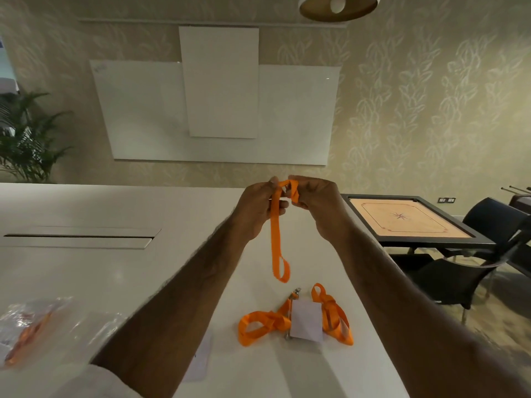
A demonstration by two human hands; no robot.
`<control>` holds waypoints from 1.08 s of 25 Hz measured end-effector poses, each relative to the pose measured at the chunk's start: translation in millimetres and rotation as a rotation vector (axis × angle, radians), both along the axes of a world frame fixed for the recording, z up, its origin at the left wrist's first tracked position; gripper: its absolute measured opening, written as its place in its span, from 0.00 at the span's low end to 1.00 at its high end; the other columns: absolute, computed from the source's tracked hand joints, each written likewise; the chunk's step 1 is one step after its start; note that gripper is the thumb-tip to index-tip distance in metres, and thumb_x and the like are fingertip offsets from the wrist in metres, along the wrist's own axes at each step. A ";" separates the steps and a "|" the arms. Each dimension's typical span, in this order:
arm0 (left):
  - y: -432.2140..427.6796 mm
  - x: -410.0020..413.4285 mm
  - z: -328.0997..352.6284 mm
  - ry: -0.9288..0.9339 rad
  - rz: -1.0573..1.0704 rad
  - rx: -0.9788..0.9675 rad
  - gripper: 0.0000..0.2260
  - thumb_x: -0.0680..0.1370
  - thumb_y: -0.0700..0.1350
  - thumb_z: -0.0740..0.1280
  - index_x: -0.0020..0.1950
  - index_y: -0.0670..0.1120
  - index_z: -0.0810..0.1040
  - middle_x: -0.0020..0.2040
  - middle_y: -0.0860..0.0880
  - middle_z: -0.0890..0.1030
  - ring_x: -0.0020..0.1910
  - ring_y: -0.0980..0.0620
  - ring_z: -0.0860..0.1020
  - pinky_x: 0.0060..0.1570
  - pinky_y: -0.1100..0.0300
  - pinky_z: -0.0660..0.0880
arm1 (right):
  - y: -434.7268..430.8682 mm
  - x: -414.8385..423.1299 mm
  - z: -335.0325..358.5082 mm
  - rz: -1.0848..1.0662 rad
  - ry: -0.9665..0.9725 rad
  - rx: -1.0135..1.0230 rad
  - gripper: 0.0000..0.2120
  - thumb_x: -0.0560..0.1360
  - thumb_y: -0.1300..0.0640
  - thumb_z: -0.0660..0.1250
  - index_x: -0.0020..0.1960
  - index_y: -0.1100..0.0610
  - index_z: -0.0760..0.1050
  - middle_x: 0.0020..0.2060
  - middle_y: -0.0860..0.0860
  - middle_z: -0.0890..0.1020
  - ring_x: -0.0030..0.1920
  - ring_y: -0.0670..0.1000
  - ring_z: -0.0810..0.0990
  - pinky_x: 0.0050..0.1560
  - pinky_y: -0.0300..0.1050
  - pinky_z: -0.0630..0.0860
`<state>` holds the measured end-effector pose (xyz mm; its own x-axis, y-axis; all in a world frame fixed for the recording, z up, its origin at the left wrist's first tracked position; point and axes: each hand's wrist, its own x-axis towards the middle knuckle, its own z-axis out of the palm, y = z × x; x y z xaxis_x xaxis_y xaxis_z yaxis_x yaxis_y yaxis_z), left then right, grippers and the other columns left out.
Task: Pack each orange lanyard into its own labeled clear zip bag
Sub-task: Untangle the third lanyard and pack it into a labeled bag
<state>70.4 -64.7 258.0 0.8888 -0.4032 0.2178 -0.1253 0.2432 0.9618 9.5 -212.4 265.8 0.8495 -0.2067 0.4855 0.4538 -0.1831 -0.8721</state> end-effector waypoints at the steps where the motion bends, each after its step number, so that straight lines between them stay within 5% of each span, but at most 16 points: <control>1: -0.9 -2.4 0.5 -0.010 -0.010 0.003 0.18 0.83 0.50 0.64 0.59 0.35 0.80 0.50 0.42 0.84 0.44 0.47 0.84 0.49 0.53 0.82 | 2.1 0.5 -2.9 0.014 -0.011 0.073 0.08 0.77 0.69 0.66 0.51 0.67 0.83 0.48 0.63 0.85 0.50 0.61 0.85 0.55 0.53 0.82; 5: -5.2 -14.1 -3.2 0.050 0.043 -0.070 0.16 0.81 0.44 0.67 0.62 0.32 0.79 0.57 0.35 0.83 0.56 0.39 0.83 0.60 0.45 0.79 | 12.6 4.4 -8.5 -0.028 -0.021 0.157 0.06 0.78 0.65 0.68 0.50 0.67 0.83 0.44 0.62 0.86 0.45 0.59 0.86 0.49 0.48 0.84; 9: -6.9 -18.9 -1.3 0.075 0.184 -0.048 0.15 0.80 0.45 0.70 0.57 0.34 0.80 0.52 0.38 0.85 0.49 0.43 0.86 0.55 0.48 0.82 | 16.7 11.6 -11.0 -0.207 0.019 0.160 0.06 0.75 0.66 0.71 0.48 0.69 0.77 0.44 0.65 0.83 0.44 0.62 0.85 0.47 0.54 0.84; 13: -11.6 -25.9 6.1 0.111 0.101 0.106 0.08 0.82 0.44 0.65 0.50 0.41 0.80 0.52 0.40 0.84 0.48 0.45 0.85 0.53 0.50 0.82 | 22.7 9.5 -15.4 -0.453 -0.069 -0.118 0.09 0.75 0.69 0.66 0.52 0.59 0.75 0.38 0.51 0.81 0.37 0.44 0.80 0.37 0.45 0.78; 15: -13.1 -27.7 7.2 0.010 0.165 0.212 0.07 0.81 0.46 0.67 0.48 0.45 0.81 0.52 0.42 0.85 0.44 0.48 0.86 0.48 0.55 0.83 | 25.4 4.2 -22.2 -0.561 -0.199 -0.453 0.12 0.77 0.66 0.67 0.59 0.56 0.77 0.42 0.50 0.82 0.39 0.46 0.81 0.39 0.42 0.80; 18: -13.9 -26.1 5.5 -0.001 0.226 0.193 0.13 0.83 0.51 0.64 0.51 0.42 0.81 0.50 0.42 0.84 0.51 0.44 0.84 0.55 0.50 0.81 | 27.9 -0.1 -32.8 -0.610 -0.332 -0.829 0.04 0.78 0.62 0.68 0.50 0.59 0.82 0.44 0.55 0.80 0.38 0.51 0.79 0.39 0.47 0.81; 24: -9.0 -22.9 7.2 0.050 0.295 0.105 0.10 0.80 0.40 0.68 0.58 0.39 0.83 0.53 0.39 0.84 0.55 0.40 0.82 0.61 0.44 0.79 | 35.7 5.7 -42.8 -0.473 -0.275 -0.605 0.07 0.81 0.64 0.59 0.51 0.60 0.76 0.47 0.52 0.75 0.42 0.43 0.72 0.41 0.30 0.70; 27: -10.2 -25.6 9.2 0.048 0.350 0.118 0.08 0.79 0.40 0.69 0.56 0.40 0.83 0.51 0.42 0.85 0.52 0.43 0.83 0.59 0.45 0.80 | 42.6 7.2 -47.5 -0.364 -0.274 -0.489 0.08 0.85 0.60 0.55 0.61 0.59 0.70 0.50 0.51 0.73 0.45 0.40 0.73 0.41 0.32 0.71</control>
<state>44.8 -74.9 267.2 0.9854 -0.0931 0.1424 -0.1351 0.0808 0.9875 16.7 -169.9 218.3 0.5993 -0.1582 0.7847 0.4817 -0.7117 -0.5113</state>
